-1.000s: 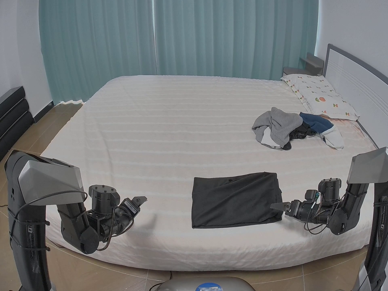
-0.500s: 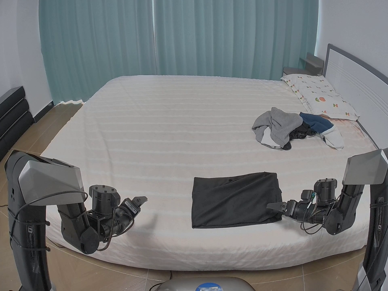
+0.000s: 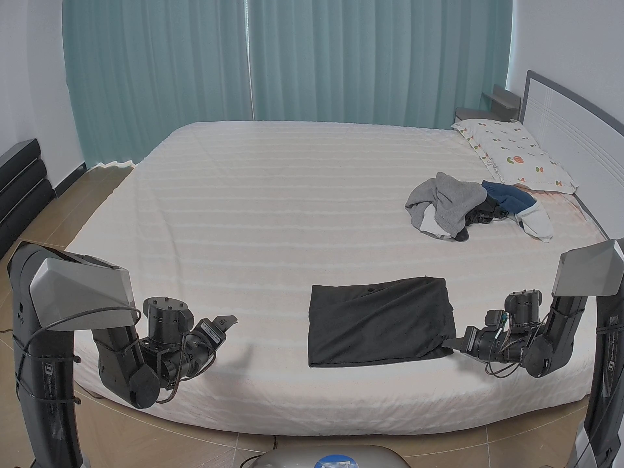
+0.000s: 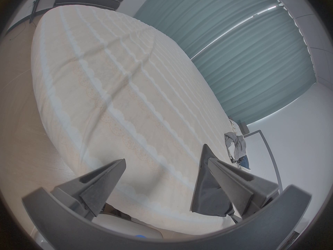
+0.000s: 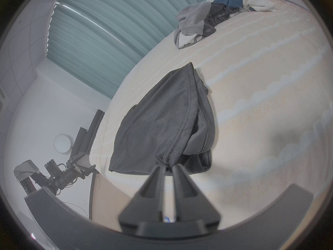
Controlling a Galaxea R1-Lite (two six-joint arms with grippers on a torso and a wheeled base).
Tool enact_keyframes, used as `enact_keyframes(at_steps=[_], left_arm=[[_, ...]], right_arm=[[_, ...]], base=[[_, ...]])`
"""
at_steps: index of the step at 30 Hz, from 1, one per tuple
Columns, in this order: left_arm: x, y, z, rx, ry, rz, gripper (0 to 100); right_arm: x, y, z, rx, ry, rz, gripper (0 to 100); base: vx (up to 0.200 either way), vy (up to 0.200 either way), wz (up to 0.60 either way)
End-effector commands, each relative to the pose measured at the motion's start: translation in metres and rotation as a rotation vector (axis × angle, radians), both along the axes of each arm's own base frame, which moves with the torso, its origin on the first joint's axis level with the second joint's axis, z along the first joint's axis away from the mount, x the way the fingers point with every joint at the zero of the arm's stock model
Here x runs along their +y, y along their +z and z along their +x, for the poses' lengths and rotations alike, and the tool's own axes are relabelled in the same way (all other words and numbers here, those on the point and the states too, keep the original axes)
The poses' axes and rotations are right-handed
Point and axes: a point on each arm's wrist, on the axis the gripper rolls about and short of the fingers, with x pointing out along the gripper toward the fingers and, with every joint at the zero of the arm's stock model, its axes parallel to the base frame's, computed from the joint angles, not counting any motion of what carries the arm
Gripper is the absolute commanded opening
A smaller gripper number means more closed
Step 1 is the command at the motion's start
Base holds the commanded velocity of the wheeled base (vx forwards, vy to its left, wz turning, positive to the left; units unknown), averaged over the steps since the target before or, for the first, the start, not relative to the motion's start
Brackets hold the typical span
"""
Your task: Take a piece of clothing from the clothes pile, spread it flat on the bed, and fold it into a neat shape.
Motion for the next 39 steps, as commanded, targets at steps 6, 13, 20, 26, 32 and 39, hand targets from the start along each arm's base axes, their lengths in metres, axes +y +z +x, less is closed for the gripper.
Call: enact_keyframes(at_steps=[6,13,20,26,32,39], left_arm=[[0.000,0.000,0.000,0.001,0.000,0.001,100],[0.000,0.000,0.000,0.001,0.000,0.001,100],[0.000,0.000,0.000,0.001,0.000,0.001,100],[0.000,0.000,0.000,0.001,0.000,0.001,100],[0.000,0.000,0.000,0.001,0.000,0.001,100],[0.000,-0.001,-0.001,0.004,0.000,0.001,100]], right_arm=[[-0.010,0.002,-0.003,-0.010,-0.008,-0.026,0],[-0.019,0.001,-0.009,-0.015,0.008,-0.077,0],[-0.028,-0.003,-0.011,-0.005,0.032,-0.136,0],[-0.030,-0.004,-0.013,-0.012,0.047,-0.160,0],[-0.035,-0.007,-0.015,0.010,0.056,-0.181,0],[-0.035,-0.009,-0.017,0.018,0.076,-0.199,0]], base=[[0.000,0.000,0.00],[0.000,0.000,0.00],[0.000,0.000,0.00],[0.000,0.000,0.00],[0.000,0.000,0.00],[0.000,0.000,0.00]])
